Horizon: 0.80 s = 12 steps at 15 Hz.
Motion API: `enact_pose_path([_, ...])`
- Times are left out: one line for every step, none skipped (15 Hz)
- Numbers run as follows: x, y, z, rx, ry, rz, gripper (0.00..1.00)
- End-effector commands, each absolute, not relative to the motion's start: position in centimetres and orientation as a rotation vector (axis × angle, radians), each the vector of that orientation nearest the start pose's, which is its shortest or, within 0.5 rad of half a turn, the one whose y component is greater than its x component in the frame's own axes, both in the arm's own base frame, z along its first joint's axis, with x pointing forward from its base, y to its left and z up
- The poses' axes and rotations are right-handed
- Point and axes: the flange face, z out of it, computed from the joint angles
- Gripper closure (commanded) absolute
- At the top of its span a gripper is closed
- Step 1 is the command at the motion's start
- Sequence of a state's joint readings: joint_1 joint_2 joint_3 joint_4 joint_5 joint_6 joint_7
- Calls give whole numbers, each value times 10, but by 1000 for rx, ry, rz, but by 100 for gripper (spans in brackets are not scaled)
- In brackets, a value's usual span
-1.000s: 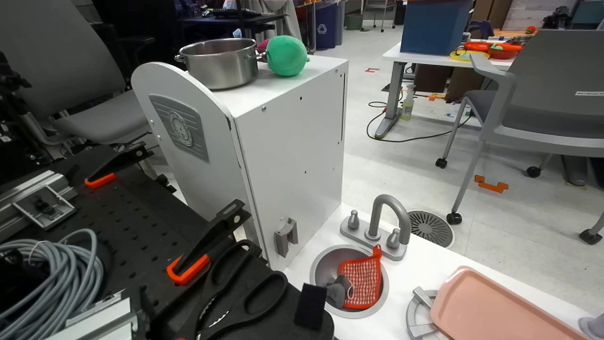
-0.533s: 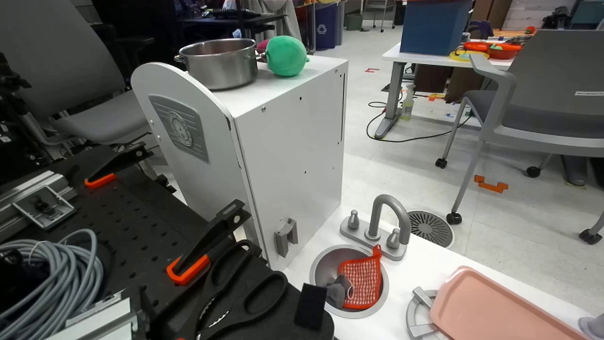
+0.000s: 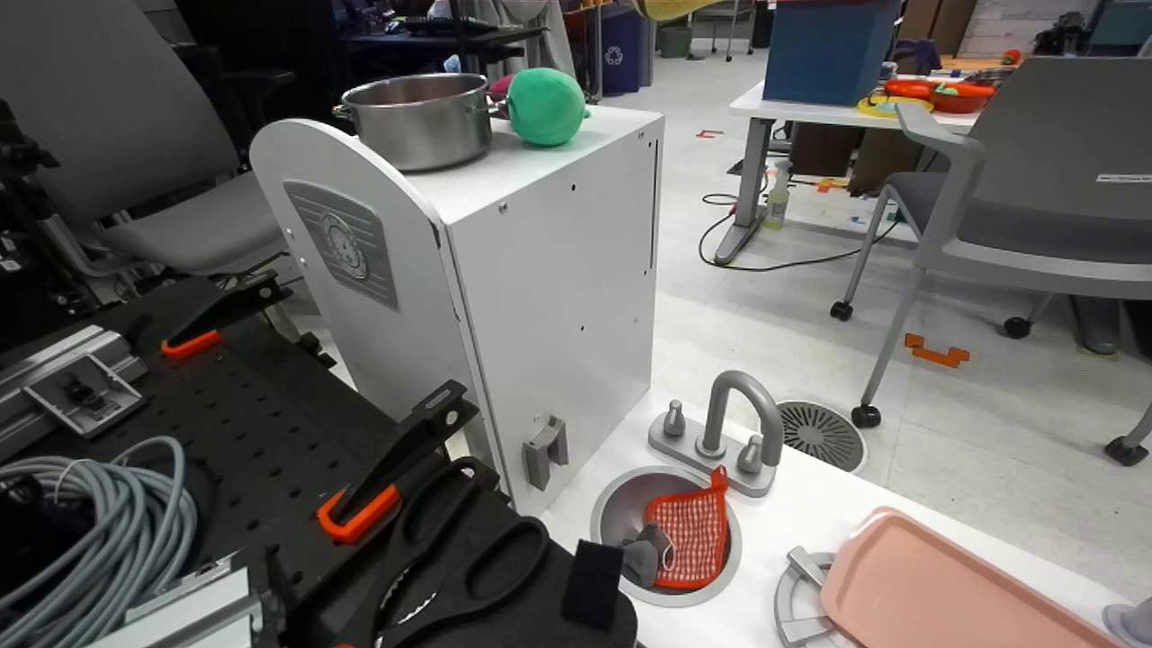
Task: Remove the yellow plushy from the pot and put it in the sink
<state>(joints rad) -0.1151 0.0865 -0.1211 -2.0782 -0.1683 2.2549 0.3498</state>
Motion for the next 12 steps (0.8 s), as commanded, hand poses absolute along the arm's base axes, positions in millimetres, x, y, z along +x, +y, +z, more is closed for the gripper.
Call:
enact_pose_path([558,-150,406,-3151,849,-148,99])
enact_pose_path([558,-152,407,-3147,861,-143,99])
enact_pose_path([558,-153,409,-3140,867,-141,70])
enact_pose_path([558,-154,410,-3135,869,-141,69])
enact_pose_path([557,-155,411,-3123,882,-142,63])
enact_pose_path([557,-155,412,-3110,892,-134,55])
enact_pose_path([557,-156,413,-3099,903,-131,49])
enact_pose_path([557,-156,414,-3087,911,-129,42])
enact_pose_path([557,-157,415,-3076,915,-132,34])
enact_pose_path([557,-156,416,-3067,918,-138,27])
enact_pose_path([557,-156,417,-3058,921,-143,19])
enact_pose_path([558,-156,418,-3053,924,-147,13])
